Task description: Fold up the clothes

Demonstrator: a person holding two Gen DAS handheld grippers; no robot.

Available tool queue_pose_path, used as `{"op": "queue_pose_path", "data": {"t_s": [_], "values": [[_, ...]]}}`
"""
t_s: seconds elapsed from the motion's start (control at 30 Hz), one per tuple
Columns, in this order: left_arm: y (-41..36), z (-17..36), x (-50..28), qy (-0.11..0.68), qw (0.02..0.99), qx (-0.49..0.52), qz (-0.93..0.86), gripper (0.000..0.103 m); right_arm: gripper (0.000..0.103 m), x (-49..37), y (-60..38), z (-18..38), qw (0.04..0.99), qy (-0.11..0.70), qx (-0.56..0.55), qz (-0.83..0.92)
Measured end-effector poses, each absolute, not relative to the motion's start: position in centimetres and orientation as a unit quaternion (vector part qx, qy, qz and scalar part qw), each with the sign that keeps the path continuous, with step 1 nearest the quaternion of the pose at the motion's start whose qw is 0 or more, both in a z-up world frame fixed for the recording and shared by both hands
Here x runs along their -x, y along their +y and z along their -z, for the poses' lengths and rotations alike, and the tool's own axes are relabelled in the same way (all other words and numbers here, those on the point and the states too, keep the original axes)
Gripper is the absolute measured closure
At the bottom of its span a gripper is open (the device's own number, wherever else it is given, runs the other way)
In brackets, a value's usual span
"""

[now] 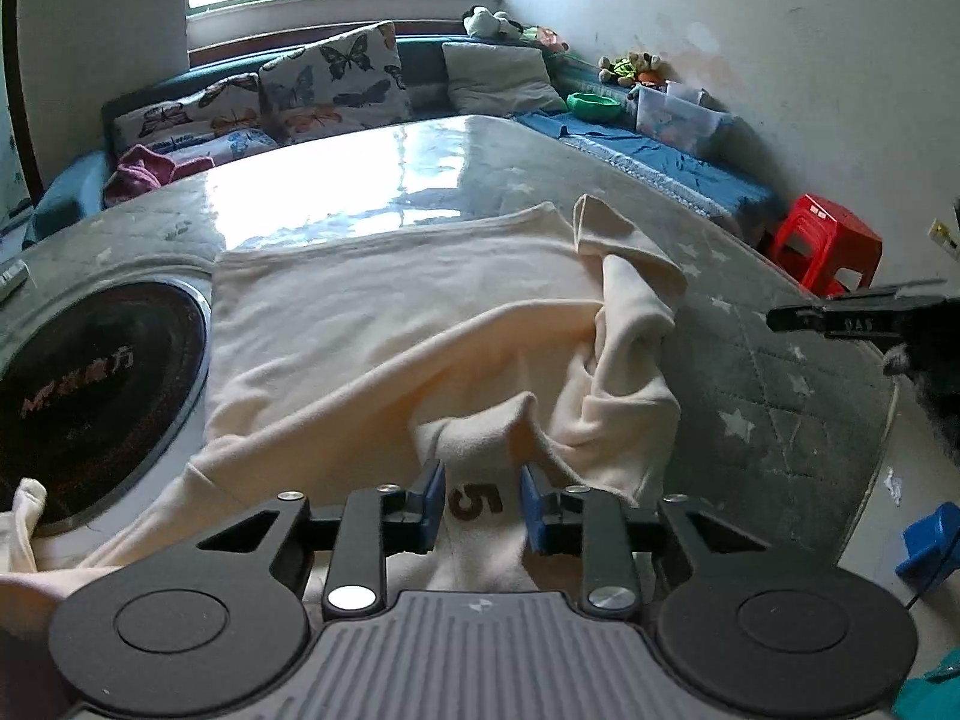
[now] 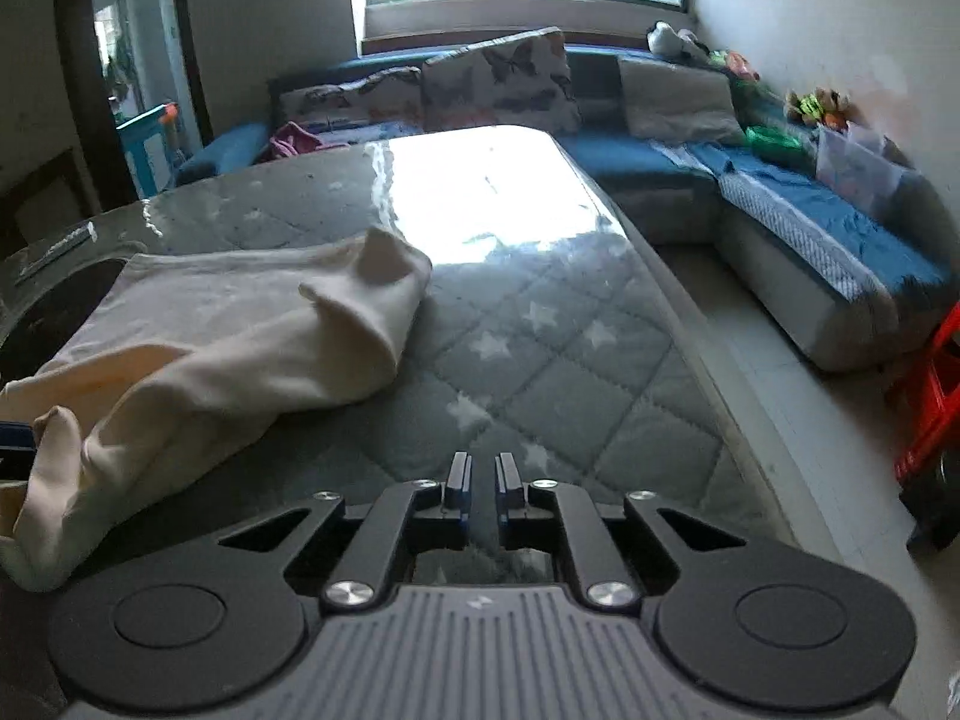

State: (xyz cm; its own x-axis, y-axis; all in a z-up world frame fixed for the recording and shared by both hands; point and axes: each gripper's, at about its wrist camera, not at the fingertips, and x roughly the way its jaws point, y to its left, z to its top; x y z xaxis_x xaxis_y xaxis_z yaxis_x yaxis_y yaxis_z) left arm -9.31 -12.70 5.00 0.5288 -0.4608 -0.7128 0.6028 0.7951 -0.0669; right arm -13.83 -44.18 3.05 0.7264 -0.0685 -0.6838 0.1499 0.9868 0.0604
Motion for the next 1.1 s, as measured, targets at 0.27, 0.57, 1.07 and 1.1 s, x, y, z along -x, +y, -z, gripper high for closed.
{"op": "queue_pose_path", "data": {"t_s": [0.27,0.57,1.07,1.1], "values": [[-12.7,-5.8,8.9,0.368,0.878,-0.094,0.293,0.068,0.071,9.1,-41.5,-2.5,0.934,0.356,0.009,0.015],[-12.9,-5.3,8.5,0.371,0.872,-0.095,0.305,0.068,0.098,7.0,-40.9,-1.9,0.936,0.345,0.063,0.041],[-12.5,-4.7,10.3,0.375,0.852,-0.122,0.344,0.068,0.089,16.2,-47.2,-3.0,0.923,0.350,0.001,0.160],[-12.6,-4.8,10.4,0.372,0.853,-0.124,0.345,0.068,0.088,16.0,-47.2,-2.9,0.922,0.351,0.002,0.162]]}}
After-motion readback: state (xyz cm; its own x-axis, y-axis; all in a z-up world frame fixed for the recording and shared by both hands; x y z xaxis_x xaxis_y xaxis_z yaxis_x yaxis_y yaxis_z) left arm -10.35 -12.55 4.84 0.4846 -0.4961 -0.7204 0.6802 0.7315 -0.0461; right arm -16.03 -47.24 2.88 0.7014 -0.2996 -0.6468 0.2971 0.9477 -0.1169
